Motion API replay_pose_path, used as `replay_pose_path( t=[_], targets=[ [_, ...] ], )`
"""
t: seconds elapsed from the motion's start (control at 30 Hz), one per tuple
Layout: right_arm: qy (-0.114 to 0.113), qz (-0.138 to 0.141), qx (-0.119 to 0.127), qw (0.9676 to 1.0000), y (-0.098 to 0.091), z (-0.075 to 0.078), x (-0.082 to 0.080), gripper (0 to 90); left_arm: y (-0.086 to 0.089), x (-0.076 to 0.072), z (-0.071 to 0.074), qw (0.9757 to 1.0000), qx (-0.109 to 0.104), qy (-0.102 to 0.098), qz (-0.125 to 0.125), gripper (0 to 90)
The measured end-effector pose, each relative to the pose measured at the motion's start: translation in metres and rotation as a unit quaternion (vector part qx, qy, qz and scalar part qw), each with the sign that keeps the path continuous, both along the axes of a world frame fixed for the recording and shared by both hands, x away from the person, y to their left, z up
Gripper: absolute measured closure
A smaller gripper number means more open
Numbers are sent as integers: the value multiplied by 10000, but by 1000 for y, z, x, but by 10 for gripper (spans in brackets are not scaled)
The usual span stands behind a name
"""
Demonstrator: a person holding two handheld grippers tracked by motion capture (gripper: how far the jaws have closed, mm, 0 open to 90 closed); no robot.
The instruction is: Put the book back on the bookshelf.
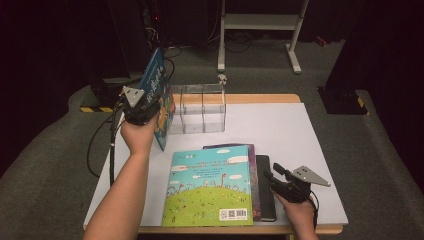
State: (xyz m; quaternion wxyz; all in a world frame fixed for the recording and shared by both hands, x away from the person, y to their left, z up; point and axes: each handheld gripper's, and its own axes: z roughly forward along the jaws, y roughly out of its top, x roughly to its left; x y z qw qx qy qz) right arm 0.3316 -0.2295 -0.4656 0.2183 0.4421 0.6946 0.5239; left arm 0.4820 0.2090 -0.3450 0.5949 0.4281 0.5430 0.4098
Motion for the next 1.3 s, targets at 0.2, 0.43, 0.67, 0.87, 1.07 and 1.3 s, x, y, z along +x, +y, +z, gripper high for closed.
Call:
replay_pose_path(
  t=[0.2, 0.43, 0.67, 0.87, 1.07, 1.3],
  targets=[
    [4, 5, -17, 10000, 1, -1, 0, 524, 3, -4, 1, 9998, -129, 79, -161, 410],
    [7, 0, -31, 10000, 1, -1, 0, 524, 6, -8, 1, 9986, -225, 225, -421, 300],
    [30, 6, -53, 10000, 3, -2, 0, 524, 6, -11, -1, 9984, -112, 267, -492, 212],
    [26, 22, -68, 10000, 3, -2, 0, 522, 6, -13, -2, 9980, -30, 379, -509, 148],
    [79, 34, -126, 9999, 5, -2, 1, 495, 10, -21, 2, 9978, -54, 366, -551, 141],
    [94, 30, -170, 9998, 6, -2, 0, 482, 13, -30, 5, 9970, -145, 366, -673, 131]
  ],
)
